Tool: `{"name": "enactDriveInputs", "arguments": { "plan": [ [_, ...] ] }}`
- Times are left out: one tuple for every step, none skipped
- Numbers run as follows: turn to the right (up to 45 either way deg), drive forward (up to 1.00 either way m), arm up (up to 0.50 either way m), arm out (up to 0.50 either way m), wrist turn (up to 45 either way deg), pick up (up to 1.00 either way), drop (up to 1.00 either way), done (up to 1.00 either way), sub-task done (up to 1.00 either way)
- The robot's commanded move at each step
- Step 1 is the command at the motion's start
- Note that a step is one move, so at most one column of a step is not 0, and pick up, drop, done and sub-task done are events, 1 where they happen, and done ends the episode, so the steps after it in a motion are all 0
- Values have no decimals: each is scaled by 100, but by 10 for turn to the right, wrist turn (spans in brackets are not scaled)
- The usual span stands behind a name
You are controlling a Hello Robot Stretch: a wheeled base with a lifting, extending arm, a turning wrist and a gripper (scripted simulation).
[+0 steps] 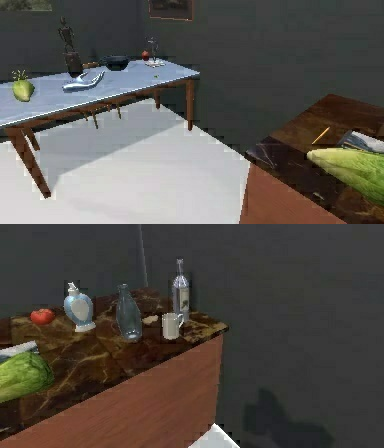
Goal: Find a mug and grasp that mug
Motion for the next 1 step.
{"name": "enactDriveInputs", "arguments": {
  "plan": [
    [0,0,38,0,0,0,0,0,0]
  ]
}}
